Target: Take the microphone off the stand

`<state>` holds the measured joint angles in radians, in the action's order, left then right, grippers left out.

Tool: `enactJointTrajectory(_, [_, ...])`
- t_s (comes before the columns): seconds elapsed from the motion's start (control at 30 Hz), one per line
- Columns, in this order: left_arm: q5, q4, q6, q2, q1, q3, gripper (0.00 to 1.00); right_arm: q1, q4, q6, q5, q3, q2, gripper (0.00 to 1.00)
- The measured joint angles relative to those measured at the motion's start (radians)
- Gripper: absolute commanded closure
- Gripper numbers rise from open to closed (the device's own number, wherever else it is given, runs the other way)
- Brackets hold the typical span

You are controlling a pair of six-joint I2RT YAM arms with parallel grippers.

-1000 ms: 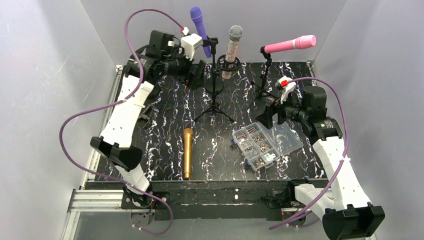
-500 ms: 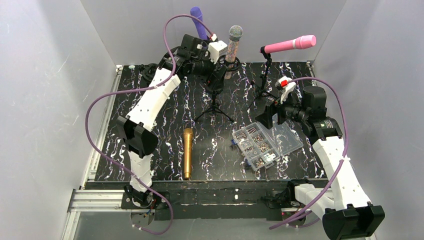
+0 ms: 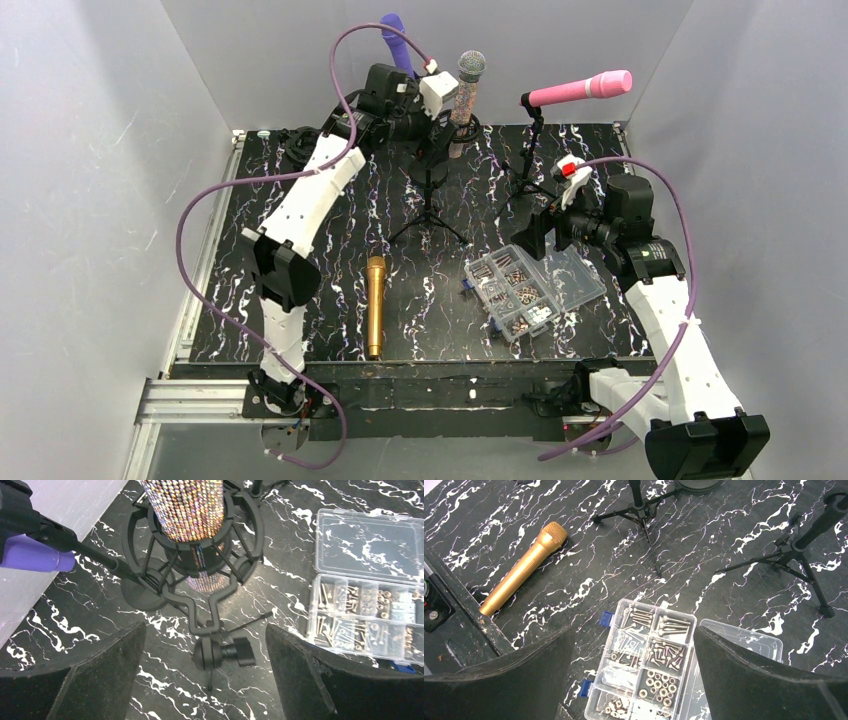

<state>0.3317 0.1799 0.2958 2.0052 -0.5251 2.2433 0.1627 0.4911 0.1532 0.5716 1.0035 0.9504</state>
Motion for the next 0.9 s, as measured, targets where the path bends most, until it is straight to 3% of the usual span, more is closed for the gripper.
enactJointTrajectory(0.37, [-0.034,-0.018,0.002,0.084,0.000,0.023,0.43,0.000,0.002,0.005,0.000,-0.004,-0.005,0.04])
enactJointTrajectory(0.6, [-0.032,-0.028,-0.025,0.084,-0.005,0.023,0.73,0.000,0.005,0.012,-0.001,-0.005,-0.020,0.04])
enactJointTrajectory(0.73, [-0.032,-0.048,-0.039,0.069,-0.005,-0.009,1.00,0.000,0.008,0.013,-0.001,-0.005,-0.026,0.04])
enactJointTrajectory(0.9, [-0.040,-0.104,-0.064,-0.008,-0.004,-0.139,1.00,0.000,0.008,0.013,-0.001,-0.005,-0.036,0.04])
